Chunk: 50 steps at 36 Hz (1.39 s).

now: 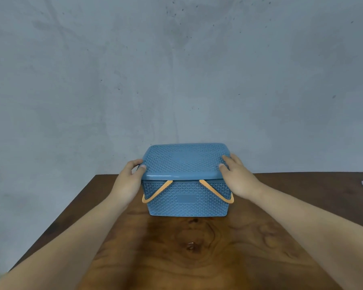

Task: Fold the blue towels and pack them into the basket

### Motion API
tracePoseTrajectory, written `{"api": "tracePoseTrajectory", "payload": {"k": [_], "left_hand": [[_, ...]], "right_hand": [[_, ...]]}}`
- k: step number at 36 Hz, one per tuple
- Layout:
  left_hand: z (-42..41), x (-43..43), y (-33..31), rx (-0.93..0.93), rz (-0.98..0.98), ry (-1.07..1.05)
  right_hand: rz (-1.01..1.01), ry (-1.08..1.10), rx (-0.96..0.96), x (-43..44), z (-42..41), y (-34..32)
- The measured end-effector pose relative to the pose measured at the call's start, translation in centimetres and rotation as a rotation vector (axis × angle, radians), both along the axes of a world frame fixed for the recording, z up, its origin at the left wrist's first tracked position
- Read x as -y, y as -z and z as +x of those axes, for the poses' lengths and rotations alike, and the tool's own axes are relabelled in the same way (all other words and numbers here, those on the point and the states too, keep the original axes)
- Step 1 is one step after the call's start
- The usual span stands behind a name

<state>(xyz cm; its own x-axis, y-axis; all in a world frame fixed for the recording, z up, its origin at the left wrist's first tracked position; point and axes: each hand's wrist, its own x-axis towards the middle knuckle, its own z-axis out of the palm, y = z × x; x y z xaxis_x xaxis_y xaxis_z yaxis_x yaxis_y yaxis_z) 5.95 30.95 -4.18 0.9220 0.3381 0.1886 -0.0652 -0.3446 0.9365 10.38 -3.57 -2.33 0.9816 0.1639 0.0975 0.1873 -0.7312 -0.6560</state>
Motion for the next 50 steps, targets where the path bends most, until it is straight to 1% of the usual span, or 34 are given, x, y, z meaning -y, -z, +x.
{"api": "tracePoseTrajectory", "payload": {"k": [5,8,10,12,16,18,20,23,25,34,42,46,50], "left_hand": [[-0.7,-1.1,0.7,0.014,-0.008,0.071],[-2.0,-2.6,2.2,-0.013,0.04,0.04],[-3.2,-4.2,3.9,-0.071,0.095,-0.027],[-4.7,-6.2,5.8,-0.162,0.191,-0.109],[-7.5,-10.0,9.2,-0.329,0.31,-0.238],[-8.7,-11.7,10.5,-0.37,0.406,-0.243],[-9.8,-12.9,11.6,-0.391,0.554,-0.208],[-11.2,-13.7,13.3,-0.381,0.822,-0.122],[-11.7,-13.8,13.9,-0.368,0.913,-0.111],[-11.8,-13.5,14.5,-0.314,0.918,-0.158],[-11.8,-13.6,15.1,-0.287,0.916,-0.173],[-11.9,-13.3,15.0,-0.328,0.939,-0.162],[-11.9,-12.2,13.5,-0.458,1.047,-0.082]], "right_hand": [[0.078,0.009,-0.001,-0.2,0.0,0.1],[0.105,0.0,-0.009,-0.4,0.1,0.1],[0.115,-0.007,-0.015,-1.0,0.3,0.0],[0.111,-0.014,-0.012,-1.9,0.4,-0.1],[0.085,-0.037,-0.011,-4.9,1.1,-0.2],[0.096,-0.062,-0.022,-6.9,1.4,-0.3],[0.108,-0.089,-0.026,-9.1,1.7,-0.4],[0.11,-0.122,-0.025,-12.8,2.0,-0.6],[0.095,-0.138,-0.024,-15.3,2.1,-0.7],[0.043,-0.154,-0.032,-25.1,2.3,-1.1],[0.033,-0.146,-0.033,-29.2,3.4,-1.0],[-0.006,-0.146,-0.036,-29.6,3.4,-1.2],[-0.095,-0.225,-0.107,-28.1,3.1,-3.1]]}}
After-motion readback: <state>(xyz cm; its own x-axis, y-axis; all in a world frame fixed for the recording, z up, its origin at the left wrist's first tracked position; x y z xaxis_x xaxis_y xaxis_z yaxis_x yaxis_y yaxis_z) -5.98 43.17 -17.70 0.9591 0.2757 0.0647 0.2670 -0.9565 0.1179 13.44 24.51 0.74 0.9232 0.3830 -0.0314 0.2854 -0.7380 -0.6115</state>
